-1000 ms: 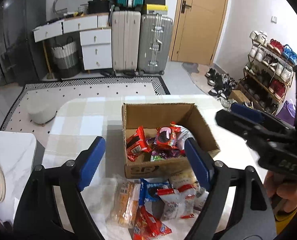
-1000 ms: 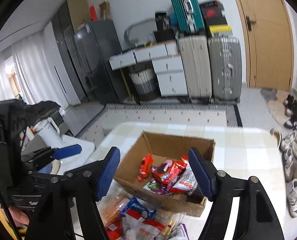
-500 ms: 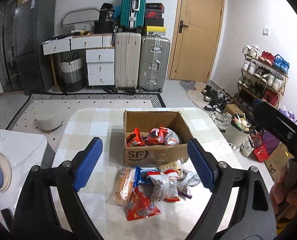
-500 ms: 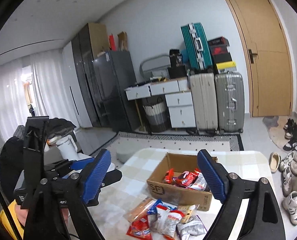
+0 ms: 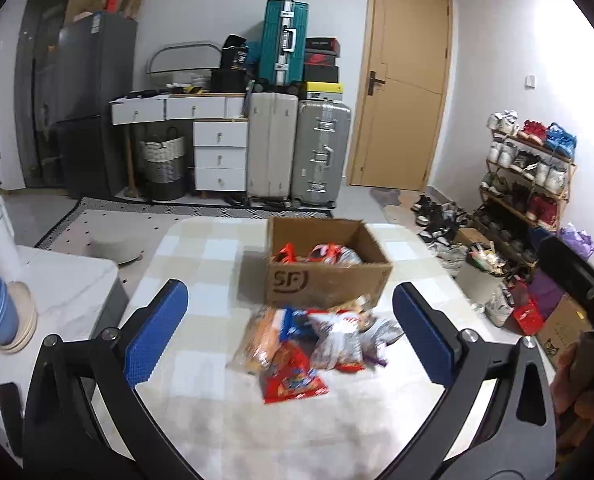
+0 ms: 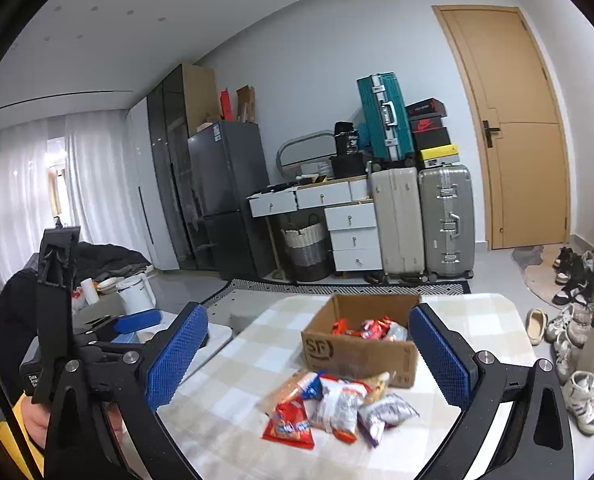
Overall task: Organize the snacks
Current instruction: 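Withdraw both tools from the box toward the remaining snacks, then grasp the red chip bag with the left tool while the right tool grasps a white noodle bag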
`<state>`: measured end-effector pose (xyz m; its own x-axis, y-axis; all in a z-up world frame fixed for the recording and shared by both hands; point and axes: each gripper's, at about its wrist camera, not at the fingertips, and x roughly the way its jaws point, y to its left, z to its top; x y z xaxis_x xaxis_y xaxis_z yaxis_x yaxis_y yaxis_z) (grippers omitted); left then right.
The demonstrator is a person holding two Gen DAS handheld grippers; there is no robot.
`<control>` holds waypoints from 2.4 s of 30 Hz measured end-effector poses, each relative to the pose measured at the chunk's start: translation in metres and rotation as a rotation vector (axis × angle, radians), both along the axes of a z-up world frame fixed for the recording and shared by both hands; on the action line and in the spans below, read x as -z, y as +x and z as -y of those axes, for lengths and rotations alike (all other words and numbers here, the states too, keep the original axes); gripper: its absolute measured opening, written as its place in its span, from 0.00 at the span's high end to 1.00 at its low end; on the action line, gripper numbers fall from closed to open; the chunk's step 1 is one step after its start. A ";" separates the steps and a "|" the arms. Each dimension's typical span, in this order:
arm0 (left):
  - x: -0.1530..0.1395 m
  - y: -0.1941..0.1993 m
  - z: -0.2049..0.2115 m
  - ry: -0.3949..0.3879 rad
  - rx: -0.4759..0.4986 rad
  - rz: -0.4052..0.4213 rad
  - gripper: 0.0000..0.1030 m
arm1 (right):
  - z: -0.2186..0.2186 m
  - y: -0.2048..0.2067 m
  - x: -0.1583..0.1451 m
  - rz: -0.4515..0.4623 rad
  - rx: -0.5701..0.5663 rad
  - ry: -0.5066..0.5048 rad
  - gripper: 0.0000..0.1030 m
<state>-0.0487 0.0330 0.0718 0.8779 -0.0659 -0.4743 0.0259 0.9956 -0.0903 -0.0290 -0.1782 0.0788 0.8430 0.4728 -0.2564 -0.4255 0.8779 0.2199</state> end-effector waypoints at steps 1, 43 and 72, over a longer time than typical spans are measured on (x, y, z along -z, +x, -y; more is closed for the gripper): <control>0.005 -0.003 -0.003 -0.003 -0.004 -0.005 0.01 | 0.002 -0.003 0.006 -0.003 0.004 0.001 0.01; 0.200 0.119 0.006 -0.005 -0.003 -0.347 0.01 | 0.007 0.045 0.155 -0.237 0.017 -0.001 0.01; 0.253 0.148 -0.005 -0.186 0.132 -0.471 0.64 | 0.010 0.069 0.197 -0.333 -0.004 0.043 0.01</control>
<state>0.0992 0.0383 -0.1808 0.5508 -0.2828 -0.7852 0.0645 0.9524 -0.2978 0.0397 -0.1879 -0.1186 0.7146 0.4920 -0.4972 -0.3273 0.8634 0.3840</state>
